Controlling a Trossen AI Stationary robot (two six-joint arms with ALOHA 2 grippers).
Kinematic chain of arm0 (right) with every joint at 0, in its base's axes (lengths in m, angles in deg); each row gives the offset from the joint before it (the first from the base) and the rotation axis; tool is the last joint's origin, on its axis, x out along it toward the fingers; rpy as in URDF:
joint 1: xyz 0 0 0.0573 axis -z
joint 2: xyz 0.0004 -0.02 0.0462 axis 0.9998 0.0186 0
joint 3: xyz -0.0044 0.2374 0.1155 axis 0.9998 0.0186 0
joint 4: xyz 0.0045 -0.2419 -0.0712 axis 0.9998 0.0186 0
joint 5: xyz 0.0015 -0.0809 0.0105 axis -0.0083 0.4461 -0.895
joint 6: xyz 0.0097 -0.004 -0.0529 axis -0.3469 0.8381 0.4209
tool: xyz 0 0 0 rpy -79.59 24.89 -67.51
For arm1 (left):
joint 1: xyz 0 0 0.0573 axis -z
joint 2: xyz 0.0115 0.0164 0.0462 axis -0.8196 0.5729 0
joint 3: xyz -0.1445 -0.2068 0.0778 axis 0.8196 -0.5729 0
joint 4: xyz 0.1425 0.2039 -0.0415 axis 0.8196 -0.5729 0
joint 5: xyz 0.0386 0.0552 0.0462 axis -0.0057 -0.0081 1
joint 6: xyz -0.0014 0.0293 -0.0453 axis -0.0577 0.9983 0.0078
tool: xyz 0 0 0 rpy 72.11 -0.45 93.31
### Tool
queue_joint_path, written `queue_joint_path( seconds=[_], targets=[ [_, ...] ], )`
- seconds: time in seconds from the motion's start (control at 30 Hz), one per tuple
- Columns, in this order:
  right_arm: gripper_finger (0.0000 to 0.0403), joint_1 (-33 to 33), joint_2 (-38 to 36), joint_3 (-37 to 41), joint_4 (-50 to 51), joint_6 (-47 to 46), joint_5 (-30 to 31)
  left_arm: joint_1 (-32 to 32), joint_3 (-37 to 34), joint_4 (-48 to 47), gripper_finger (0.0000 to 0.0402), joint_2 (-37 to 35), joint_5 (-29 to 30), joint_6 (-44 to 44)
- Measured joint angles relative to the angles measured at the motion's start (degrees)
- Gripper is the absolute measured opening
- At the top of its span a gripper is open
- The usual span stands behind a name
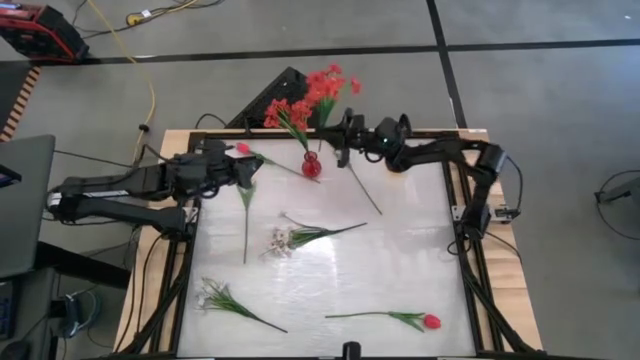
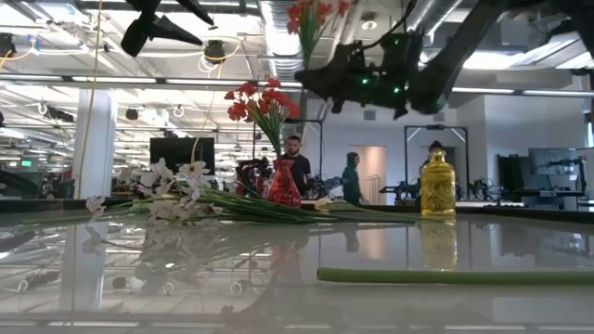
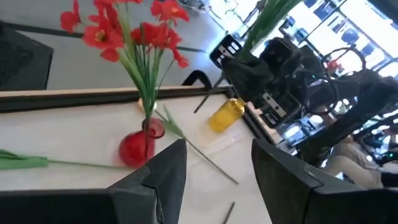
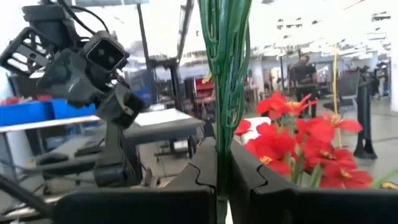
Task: Sort flowers into vase by color
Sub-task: Put the red flowers into the red vase
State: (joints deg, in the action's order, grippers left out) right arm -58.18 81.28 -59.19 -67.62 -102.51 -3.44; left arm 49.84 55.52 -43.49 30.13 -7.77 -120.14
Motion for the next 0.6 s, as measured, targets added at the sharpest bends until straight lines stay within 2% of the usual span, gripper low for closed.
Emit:
queue_joint_path(
  seconds=[0.17,0.37,0.6],
  targets=[
    [0.0034,-1.69,5.4,-0.61,-4.54,-0.95,7.28,-0.13,0.0,0.22,0.0169,2.31,-0.32,-0.79],
    [0.0034,-1.87,8.06,-0.75,-4.33,-1.46,9.39,0.11,0.0,-0.13,0.0169,3.54,-2.81,-1.55],
    [0.0034,-2.18,8.44,-2.57,-1.18,0.98,12.65,0.11,0.0,-0.15,0.0169,3.42,-2.68,-1.5]
  ],
)
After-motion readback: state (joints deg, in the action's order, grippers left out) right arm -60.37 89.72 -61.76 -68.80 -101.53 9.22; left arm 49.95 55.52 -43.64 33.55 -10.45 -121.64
